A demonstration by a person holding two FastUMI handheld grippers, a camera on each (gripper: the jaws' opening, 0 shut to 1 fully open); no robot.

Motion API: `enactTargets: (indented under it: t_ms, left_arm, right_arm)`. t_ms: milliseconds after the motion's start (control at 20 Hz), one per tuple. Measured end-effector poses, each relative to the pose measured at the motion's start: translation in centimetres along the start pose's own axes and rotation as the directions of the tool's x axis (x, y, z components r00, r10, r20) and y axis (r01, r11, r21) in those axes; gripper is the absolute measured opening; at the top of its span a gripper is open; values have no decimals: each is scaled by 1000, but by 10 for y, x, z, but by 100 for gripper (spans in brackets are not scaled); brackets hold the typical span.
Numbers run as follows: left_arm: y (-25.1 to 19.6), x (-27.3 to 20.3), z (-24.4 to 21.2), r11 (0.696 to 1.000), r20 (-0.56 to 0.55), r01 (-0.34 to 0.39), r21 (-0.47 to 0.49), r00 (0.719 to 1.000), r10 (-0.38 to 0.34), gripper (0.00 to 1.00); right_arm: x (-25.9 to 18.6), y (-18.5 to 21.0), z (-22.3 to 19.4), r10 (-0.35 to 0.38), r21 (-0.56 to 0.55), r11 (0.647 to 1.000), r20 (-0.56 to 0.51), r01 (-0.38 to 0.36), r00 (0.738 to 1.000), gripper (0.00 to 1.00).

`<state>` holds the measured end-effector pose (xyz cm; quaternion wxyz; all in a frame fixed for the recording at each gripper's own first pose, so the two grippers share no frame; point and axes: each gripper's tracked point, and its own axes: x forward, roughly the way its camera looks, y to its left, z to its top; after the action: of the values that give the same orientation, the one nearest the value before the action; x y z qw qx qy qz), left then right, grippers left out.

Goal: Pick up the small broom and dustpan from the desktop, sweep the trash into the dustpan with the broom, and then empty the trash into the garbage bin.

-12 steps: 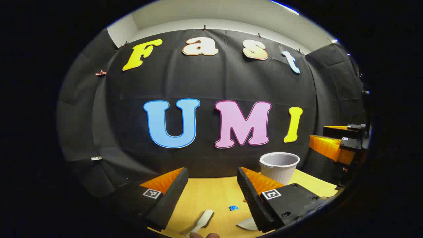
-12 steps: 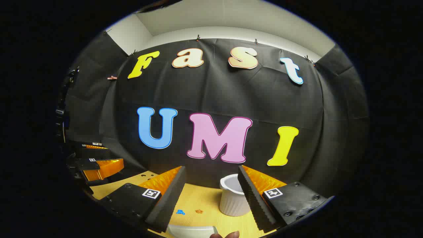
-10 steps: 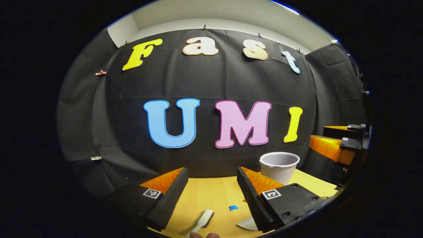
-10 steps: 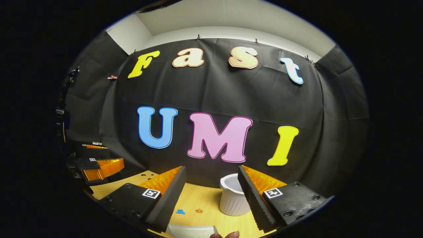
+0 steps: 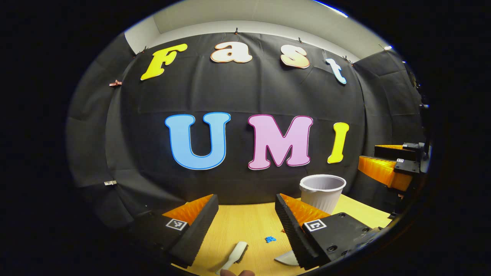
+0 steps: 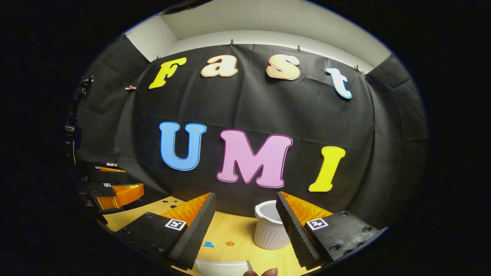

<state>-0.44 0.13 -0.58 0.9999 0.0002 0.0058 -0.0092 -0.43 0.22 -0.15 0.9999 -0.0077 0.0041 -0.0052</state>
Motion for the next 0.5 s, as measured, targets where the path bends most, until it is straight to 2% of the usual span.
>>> enactTargets:
  t_ms: [300, 500]
  left_arm:
    - [5, 0, -1, 1000, -2, 1, -2, 1000, -1, 95]
    - [5, 0, -5, 1000, -6, 10, 3, 1000, -10, 94]
  right_arm:
    - [-2, 3, -5, 7, -5, 1000, -24, -7, 1000, 97]
    - [-17, 14, -29, 73, 3, 997, -143, -73, 987, 97]
